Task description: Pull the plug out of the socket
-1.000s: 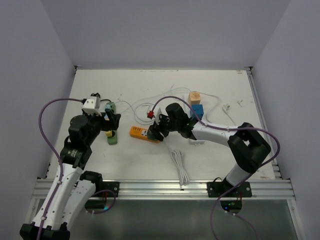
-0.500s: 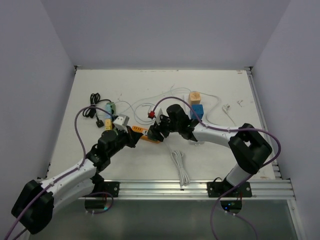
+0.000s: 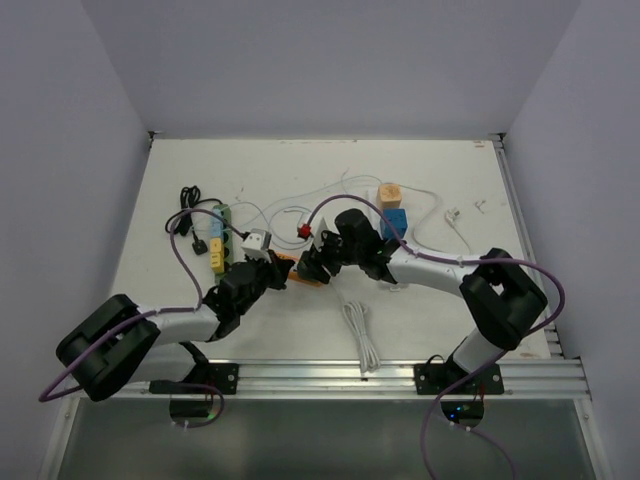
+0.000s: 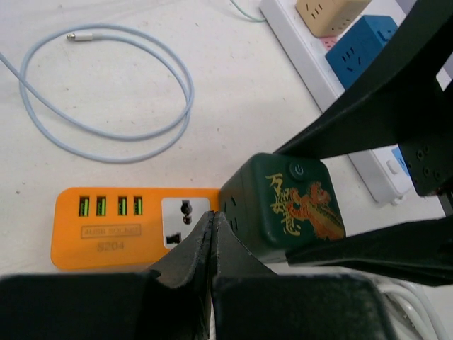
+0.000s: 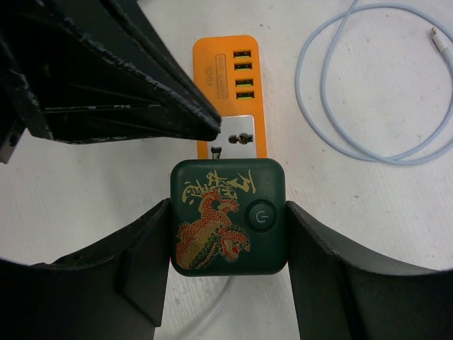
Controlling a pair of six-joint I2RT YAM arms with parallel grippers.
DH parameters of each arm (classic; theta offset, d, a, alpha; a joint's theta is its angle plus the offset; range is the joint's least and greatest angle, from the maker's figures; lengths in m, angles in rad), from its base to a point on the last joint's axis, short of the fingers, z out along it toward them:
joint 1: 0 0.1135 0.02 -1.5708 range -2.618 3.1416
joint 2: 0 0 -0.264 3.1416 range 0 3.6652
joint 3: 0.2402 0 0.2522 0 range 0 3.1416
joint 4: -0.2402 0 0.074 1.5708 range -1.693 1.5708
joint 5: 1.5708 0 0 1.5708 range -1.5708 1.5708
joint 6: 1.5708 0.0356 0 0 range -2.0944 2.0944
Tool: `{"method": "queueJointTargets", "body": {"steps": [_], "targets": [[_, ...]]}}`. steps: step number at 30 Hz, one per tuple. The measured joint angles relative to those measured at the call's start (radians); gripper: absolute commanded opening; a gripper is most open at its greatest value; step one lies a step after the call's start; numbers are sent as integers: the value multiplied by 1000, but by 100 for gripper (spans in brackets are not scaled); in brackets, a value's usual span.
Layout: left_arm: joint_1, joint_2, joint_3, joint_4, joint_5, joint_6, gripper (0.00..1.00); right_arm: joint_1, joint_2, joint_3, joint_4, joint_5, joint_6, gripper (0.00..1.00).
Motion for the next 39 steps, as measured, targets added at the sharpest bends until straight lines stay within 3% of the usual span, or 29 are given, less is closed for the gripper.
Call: {"method": "queueJointTargets", "body": {"steps": [13, 25, 33, 39], "targets": [[0, 329, 51, 229, -73, -84, 0, -2, -6, -5, -5, -2, -7, 16], [-61, 429, -89, 560, -190, -243, 0, -66, -7, 2, -30, -90, 73, 15], [-107, 575, -78, 716, -260, -270, 0, -87, -7, 35, -95, -106, 98, 11], [-110, 607, -58, 730, -272, -285, 0, -68, -43, 4, -65, -79, 52, 9]]}}
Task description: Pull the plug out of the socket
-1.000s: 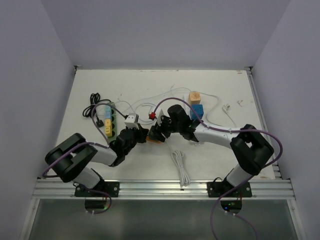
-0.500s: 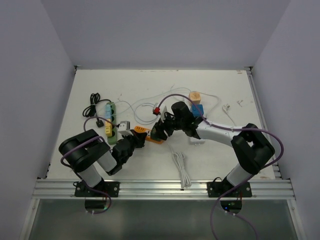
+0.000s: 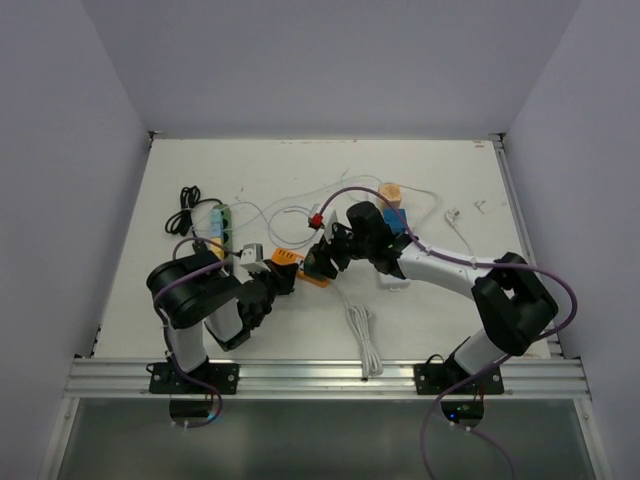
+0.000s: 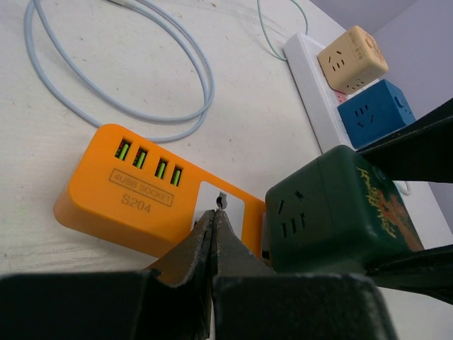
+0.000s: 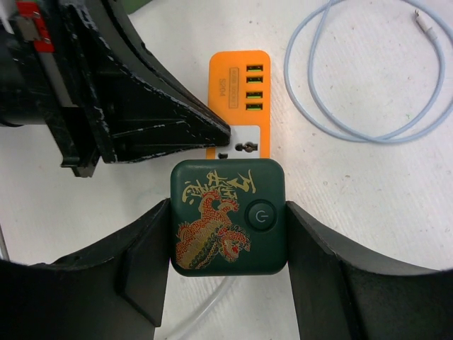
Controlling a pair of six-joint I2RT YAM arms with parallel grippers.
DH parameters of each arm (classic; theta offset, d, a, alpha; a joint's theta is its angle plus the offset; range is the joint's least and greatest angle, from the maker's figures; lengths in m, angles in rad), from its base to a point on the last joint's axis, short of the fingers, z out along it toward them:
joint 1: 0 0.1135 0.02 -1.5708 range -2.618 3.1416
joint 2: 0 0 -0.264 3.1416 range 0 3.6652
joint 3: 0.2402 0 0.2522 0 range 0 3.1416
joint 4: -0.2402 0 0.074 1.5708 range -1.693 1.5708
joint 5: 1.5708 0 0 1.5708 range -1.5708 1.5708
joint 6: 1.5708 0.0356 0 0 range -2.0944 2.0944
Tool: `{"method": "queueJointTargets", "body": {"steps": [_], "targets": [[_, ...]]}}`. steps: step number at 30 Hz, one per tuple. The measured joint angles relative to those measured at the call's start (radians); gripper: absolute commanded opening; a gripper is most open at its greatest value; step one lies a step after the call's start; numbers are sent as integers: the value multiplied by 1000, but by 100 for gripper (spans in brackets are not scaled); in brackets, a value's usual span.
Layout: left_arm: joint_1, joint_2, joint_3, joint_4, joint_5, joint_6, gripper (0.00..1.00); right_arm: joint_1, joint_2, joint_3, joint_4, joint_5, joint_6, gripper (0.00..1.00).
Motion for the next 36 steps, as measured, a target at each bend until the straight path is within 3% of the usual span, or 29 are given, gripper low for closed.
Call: {"method": "queueJointTargets", "body": {"steps": [10, 14, 17, 22, 23, 26, 31, 36], "targets": [[0, -15, 8, -19, -1, 0, 0, 18, -105, -9, 32, 59, -12, 9], [0, -64, 15, -86, 11, 8, 15, 11, -146, 0, 33, 158, 18, 11], [0, -153, 53, -238, 35, 36, 32, -27, -147, 18, 35, 199, 90, 12], [0, -322, 216, -621, 84, 98, 50, -172, -83, 72, 58, 217, 282, 16], [0, -353, 259, -692, 87, 114, 57, -191, -64, 86, 62, 222, 308, 18], [0, -443, 412, -914, 88, 164, 65, -235, 32, 166, 70, 230, 401, 18], [24, -572, 620, -1173, 114, 230, 69, -240, 208, 315, 90, 226, 524, 24], [77, -737, 724, -1431, 117, 297, 78, -241, 378, 444, 75, 230, 617, 26]]}}
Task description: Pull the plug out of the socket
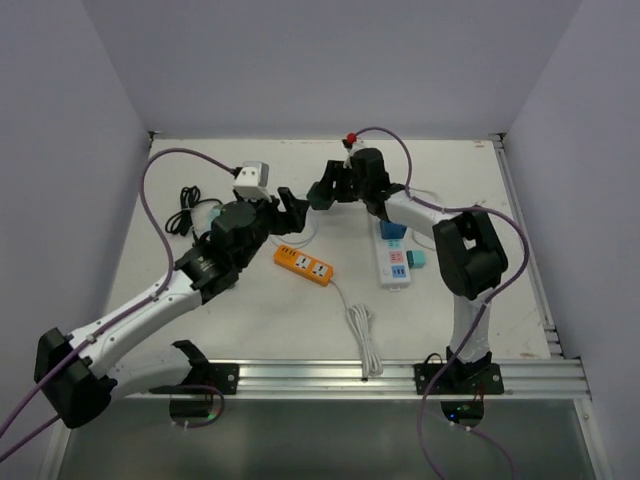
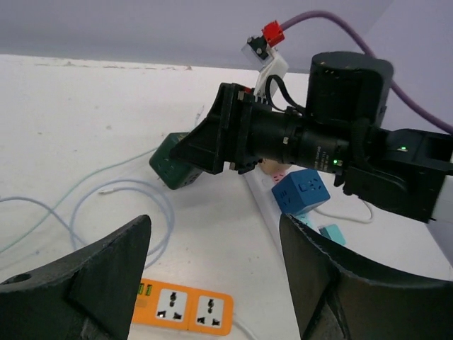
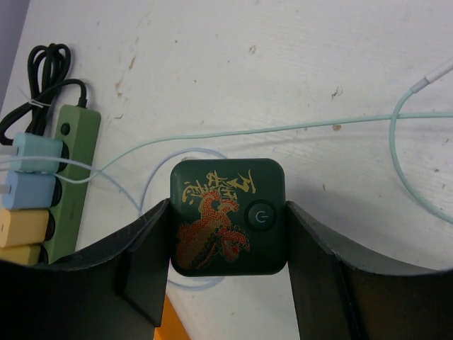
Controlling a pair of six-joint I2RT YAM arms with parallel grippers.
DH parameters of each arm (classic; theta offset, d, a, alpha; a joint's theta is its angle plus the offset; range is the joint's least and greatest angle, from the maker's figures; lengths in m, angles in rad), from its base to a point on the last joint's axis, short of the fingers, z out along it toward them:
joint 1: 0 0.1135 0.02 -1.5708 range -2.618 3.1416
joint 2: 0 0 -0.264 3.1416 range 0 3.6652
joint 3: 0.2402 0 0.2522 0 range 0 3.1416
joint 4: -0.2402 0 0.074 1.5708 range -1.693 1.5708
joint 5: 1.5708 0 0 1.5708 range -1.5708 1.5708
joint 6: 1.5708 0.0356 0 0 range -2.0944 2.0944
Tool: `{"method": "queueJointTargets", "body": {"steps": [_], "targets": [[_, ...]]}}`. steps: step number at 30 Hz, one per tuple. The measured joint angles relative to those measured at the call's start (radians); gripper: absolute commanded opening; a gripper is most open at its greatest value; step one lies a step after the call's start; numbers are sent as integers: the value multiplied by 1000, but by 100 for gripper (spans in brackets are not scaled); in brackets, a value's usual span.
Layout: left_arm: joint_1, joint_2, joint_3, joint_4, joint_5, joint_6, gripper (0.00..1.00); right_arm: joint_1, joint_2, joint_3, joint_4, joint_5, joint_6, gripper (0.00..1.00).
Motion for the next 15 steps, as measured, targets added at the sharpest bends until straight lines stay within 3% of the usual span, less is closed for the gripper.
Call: {"method": "queueJointTargets", "body": {"steps": [4, 11, 15], "targets": [[29, -137, 37, -185, -21, 47, 81, -4, 108, 72, -11, -1, 70, 28], [48, -268, 48, -413, -148, 151, 90, -10, 153, 76, 1, -3, 161, 64], [54, -290, -16, -441, -201, 200, 92, -10, 155, 83, -16, -1, 174, 73]]}}
